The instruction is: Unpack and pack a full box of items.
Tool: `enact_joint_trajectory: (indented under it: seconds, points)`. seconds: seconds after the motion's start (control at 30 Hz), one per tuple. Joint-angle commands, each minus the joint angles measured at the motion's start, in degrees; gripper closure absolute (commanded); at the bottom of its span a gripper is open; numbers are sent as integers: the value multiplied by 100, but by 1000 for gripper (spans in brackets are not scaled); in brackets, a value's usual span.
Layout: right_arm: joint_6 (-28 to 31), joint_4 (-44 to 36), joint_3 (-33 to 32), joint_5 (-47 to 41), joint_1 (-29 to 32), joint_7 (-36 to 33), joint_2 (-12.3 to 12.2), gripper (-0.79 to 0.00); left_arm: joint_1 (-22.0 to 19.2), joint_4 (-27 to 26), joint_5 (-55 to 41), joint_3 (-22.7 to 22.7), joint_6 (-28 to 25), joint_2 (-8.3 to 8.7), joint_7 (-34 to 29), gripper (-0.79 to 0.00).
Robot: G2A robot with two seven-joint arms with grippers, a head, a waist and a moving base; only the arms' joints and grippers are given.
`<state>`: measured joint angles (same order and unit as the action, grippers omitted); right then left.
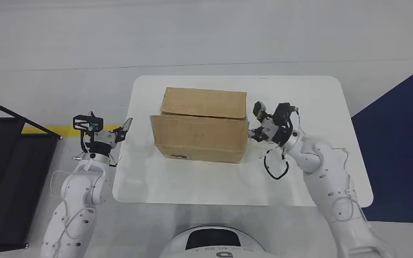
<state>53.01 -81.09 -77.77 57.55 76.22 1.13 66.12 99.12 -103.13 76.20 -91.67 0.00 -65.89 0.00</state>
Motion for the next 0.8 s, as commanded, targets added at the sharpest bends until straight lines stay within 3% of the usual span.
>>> enact_joint_trajectory:
  seconds: [0.0, 0.63, 0.7, 0.77]
  points:
    - [373, -27, -32, 23, 39, 68, -27, -785, 0, 0, 0, 0, 0, 0, 0, -785]
    - [499, -351, 33, 1505, 396, 808, -394, -785, 0, 0, 0, 0, 0, 0, 0, -785]
    - [273, -239, -64, 1565, 371, 921, -406, -785, 0, 0, 0, 0, 0, 0, 0, -785]
    - [-362, -265, -105, 1648, 410, 940, -388, -785, 0, 0, 0, 0, 0, 0, 0, -785]
